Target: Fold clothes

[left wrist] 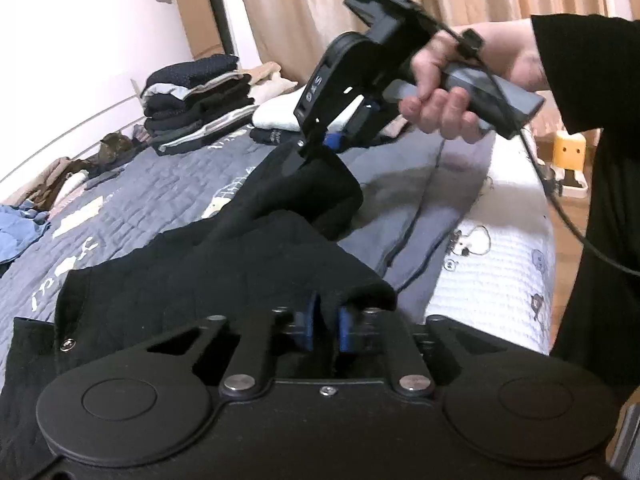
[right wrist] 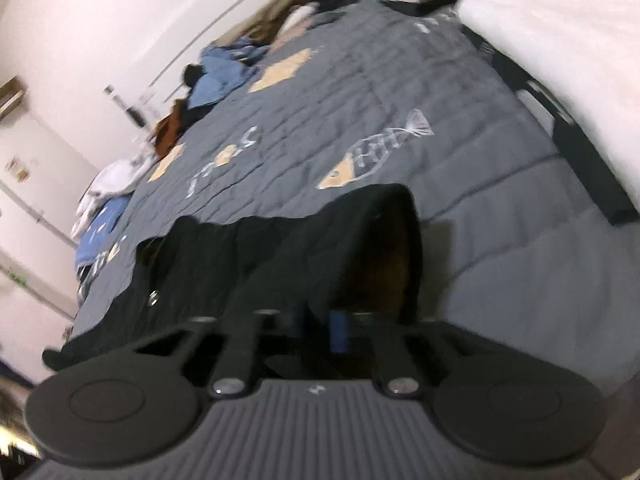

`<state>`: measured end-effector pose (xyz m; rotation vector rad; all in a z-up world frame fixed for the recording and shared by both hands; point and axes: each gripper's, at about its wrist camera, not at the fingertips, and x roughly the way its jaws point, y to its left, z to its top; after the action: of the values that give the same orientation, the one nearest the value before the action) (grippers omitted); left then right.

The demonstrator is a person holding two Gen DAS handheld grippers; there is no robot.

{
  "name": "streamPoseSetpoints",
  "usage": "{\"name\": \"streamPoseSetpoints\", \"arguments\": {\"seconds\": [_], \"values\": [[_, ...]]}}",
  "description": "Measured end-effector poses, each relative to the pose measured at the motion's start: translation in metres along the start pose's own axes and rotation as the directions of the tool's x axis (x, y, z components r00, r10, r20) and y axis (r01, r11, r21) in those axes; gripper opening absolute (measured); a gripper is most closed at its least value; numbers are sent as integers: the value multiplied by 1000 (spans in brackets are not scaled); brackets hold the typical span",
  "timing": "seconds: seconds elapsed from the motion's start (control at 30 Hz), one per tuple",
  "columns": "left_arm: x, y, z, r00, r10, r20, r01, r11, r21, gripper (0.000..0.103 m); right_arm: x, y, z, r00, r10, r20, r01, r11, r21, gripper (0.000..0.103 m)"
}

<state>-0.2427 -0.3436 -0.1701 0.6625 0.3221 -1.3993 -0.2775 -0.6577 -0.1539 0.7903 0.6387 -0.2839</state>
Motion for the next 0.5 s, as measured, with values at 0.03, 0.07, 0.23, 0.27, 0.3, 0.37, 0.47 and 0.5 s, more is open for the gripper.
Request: {"name": "streamPoseSetpoints", "arguments": {"seconds": [0.03, 0.07, 0.23, 0.27, 0.3, 0.37, 0.47, 0.5], "values": [[-1, 0, -1, 1000, -11, -6, 11, 1000, 7, 6, 1, -2, 0, 1000, -21, 22, 21, 1000, 11, 7], [-3, 1, -2, 1000, -21, -12, 21, 1000, 15, 5, 1, -3, 1, 998, -43, 44, 42, 999, 23, 6], [-15, 13, -4, 997, -67, -23, 67, 998, 17, 5, -4, -3, 6, 992, -58, 116, 53, 998, 45, 5], [-15, 15, -5, 997, -70, -23, 70, 998, 6, 5, -5, 1, 6, 989, -70, 129, 68, 997, 21, 5], [-14, 15, -6, 997, -76, -32, 76, 997, -1, 5, -7, 4, 5, 989, -76, 130, 77, 997, -7, 5], [-7, 10, -9, 995, -77, -63, 78, 997, 19, 5, 1, 10, 3, 990, -113, 82, 121, 988, -100, 6], [0, 5, -12, 994, -64, -84, 67, 997, 35, 5, 10, 8, 0, 987, -158, -7, 155, 975, -158, 8], [0, 6, -12, 995, -61, -82, 64, 998, 29, 5, 11, 6, 0, 988, -145, -45, 137, 979, -152, 8]]}}
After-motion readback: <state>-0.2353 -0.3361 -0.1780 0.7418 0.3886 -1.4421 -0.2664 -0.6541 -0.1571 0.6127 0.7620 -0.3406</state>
